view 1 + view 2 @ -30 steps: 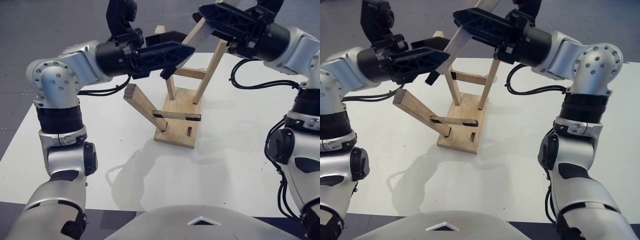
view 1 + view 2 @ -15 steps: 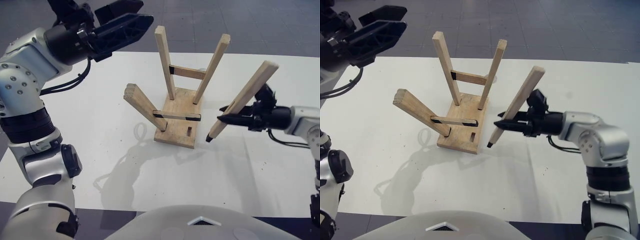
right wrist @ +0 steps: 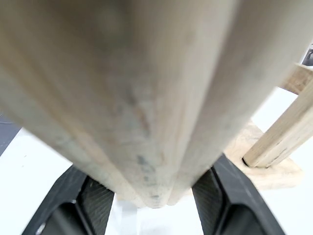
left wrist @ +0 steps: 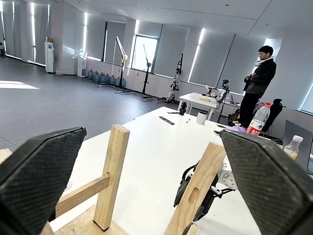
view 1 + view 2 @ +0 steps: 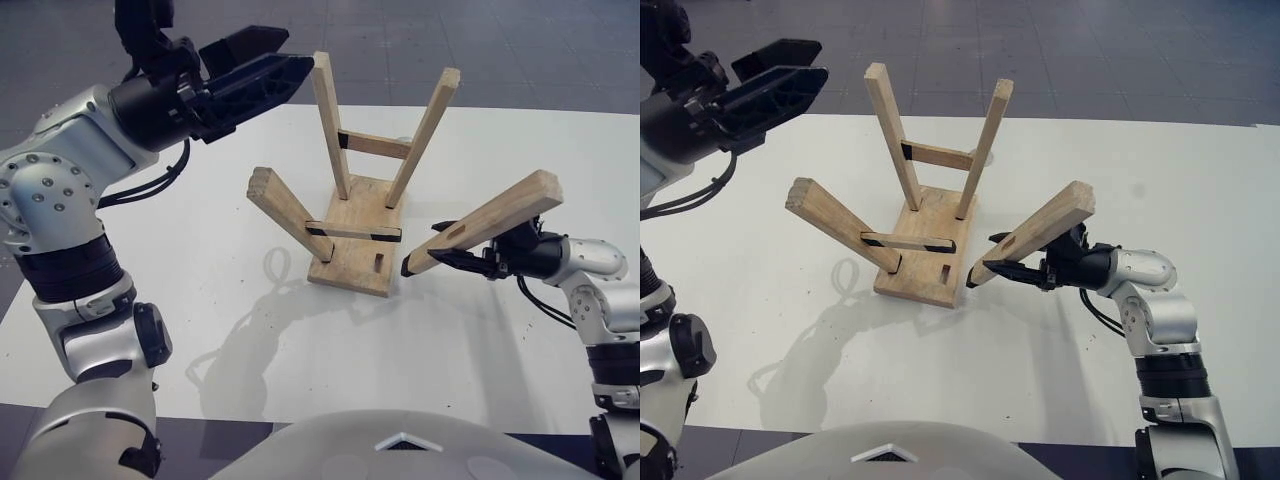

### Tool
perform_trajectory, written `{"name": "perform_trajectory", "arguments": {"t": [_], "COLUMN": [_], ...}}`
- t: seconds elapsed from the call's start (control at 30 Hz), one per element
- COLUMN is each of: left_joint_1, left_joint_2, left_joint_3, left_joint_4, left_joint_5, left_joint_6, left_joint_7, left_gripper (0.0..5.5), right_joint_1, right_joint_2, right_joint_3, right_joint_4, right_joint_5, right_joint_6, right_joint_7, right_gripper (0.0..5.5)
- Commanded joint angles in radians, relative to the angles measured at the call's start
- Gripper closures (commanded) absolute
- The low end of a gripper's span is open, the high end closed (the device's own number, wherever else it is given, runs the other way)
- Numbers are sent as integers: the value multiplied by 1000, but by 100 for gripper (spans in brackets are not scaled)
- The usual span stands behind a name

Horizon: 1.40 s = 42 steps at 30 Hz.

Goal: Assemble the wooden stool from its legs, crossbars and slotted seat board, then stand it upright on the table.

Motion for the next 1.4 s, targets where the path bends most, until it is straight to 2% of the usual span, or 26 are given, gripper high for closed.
{"name": "perform_trajectory", "arguments": {"t": [0.03, 0.47, 0.83, 1.13, 1.4], "left_joint_1": [5, -4, 15, 21, 24], "left_joint_2": [-6, -10, -10, -15, -24], "left_joint_3": [-15, -36, -31, -37, -36], "left_joint_4": [-5, 4, 4, 0, -6], "left_joint_5": [5, 11, 16, 17, 17], "left_joint_6": [-11, -22, -37, -36, -40], "left_joint_7": [12, 10, 15, 23, 47], "left_gripper": [41, 41, 41, 41, 41], "right_joint_1": [-19, 49, 70, 16, -5], "right_joint_2": [74, 139, 112, 18, -58], "right_joint_3": [32, 91, 134, 245, 330], "right_joint_4": [12, 107, 59, 78, 16], "right_joint_5": [-42, -129, -138, -372, -338], "right_joint_6": [-59, -179, -155, -76, 141], "right_joint_7": [-39, -61, -76, -230, -208], "right_gripper": [345, 345, 345, 345, 345]}}
